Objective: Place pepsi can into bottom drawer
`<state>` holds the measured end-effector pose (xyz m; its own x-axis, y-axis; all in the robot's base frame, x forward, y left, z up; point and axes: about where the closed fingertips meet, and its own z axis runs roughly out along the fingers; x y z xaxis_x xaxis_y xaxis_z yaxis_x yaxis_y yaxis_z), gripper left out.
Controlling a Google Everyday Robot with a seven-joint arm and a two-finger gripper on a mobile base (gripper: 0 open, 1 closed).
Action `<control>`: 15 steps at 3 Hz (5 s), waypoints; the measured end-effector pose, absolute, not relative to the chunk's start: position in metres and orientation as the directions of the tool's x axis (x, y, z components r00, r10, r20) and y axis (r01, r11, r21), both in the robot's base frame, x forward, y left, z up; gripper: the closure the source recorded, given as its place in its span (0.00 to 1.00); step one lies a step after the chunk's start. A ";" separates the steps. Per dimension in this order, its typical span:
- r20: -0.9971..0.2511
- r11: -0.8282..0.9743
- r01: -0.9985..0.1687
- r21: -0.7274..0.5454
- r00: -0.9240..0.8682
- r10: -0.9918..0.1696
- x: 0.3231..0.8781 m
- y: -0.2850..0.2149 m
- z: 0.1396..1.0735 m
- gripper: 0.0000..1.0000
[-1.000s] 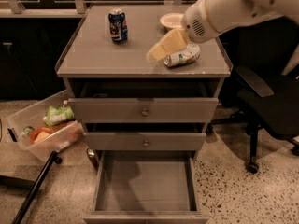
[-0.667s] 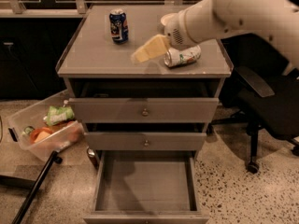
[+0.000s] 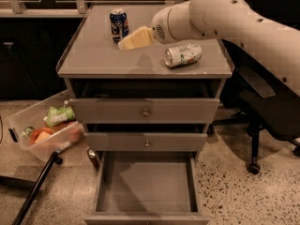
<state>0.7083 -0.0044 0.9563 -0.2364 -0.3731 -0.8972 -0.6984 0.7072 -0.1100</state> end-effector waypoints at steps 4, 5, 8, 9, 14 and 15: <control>-0.952 0.840 -0.526 -0.134 -0.167 -0.256 0.823 -0.018 0.931 0.00; -0.970 0.837 -0.537 -0.107 -0.129 -0.207 0.861 -0.012 0.926 0.00; -0.963 0.675 -0.729 -0.109 -0.092 -0.254 0.887 0.067 0.936 0.00; -0.957 0.640 -0.762 -0.097 -0.104 -0.269 0.889 0.085 0.930 0.00; -0.948 0.622 -0.780 -0.060 -0.152 -0.281 0.914 0.129 0.910 0.70; -0.950 0.633 -0.772 -0.060 -0.150 -0.274 0.915 0.124 0.913 0.93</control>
Offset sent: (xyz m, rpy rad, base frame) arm 0.0539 -0.0238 -0.0292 -0.0032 -0.0642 -0.2675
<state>0.9146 0.1240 0.9127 -0.1504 -0.2738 -0.9500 -0.7717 0.6331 -0.0603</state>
